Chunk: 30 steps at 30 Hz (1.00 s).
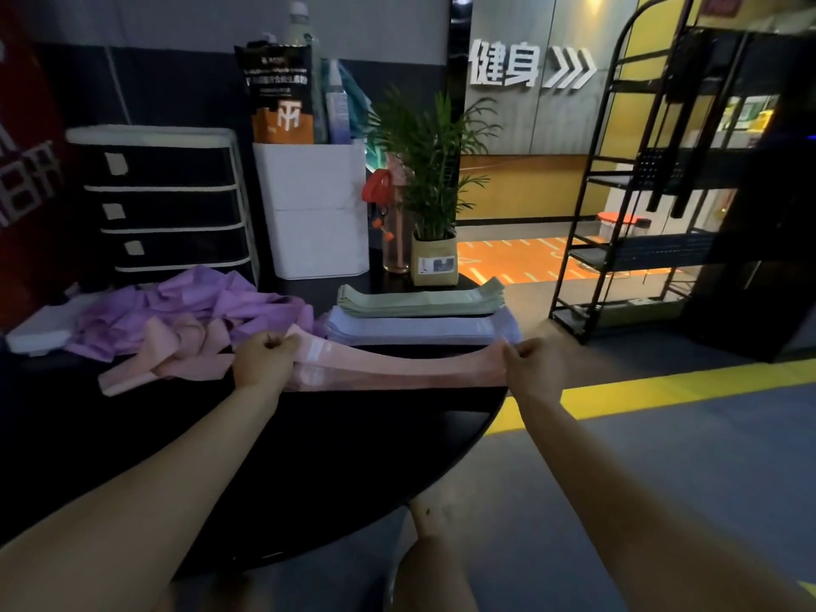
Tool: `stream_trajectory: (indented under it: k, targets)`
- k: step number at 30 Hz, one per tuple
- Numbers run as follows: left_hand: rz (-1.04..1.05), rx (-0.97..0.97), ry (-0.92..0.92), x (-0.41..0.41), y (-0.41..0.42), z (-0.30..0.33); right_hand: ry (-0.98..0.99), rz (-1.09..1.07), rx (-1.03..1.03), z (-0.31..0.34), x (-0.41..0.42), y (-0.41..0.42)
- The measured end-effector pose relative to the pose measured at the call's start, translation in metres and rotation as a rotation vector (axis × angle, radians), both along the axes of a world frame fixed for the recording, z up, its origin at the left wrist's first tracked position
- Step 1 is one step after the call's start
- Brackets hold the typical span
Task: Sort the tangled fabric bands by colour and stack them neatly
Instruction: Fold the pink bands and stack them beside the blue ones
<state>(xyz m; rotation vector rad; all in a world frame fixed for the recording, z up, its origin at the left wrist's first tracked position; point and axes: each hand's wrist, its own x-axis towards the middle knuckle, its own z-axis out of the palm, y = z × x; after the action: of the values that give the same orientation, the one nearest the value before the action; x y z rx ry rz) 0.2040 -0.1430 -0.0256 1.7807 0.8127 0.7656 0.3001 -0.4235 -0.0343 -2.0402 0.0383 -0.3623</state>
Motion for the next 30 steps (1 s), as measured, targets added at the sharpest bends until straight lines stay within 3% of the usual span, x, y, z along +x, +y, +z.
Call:
stream_trajectory:
  k: [14, 21, 27, 30]
  targets:
    - [0.001, 0.212, 0.183, 0.001, 0.002, -0.021, 0.08, -0.066, -0.06, -0.02, 0.002, 0.001]
    - [0.025, 0.305, 0.143, -0.003, 0.003, -0.028, 0.046, -0.07, -0.123, -0.023, 0.001, 0.001]
    - [-0.011, 0.34, 0.105, -0.003, 0.008, -0.031, -0.072, -0.08, -0.308, -0.012, -0.007, 0.004]
    - [-0.041, 0.295, 0.099, -0.003, 0.009, -0.033, -0.19, 0.026, -0.407, -0.002, -0.014, 0.018]
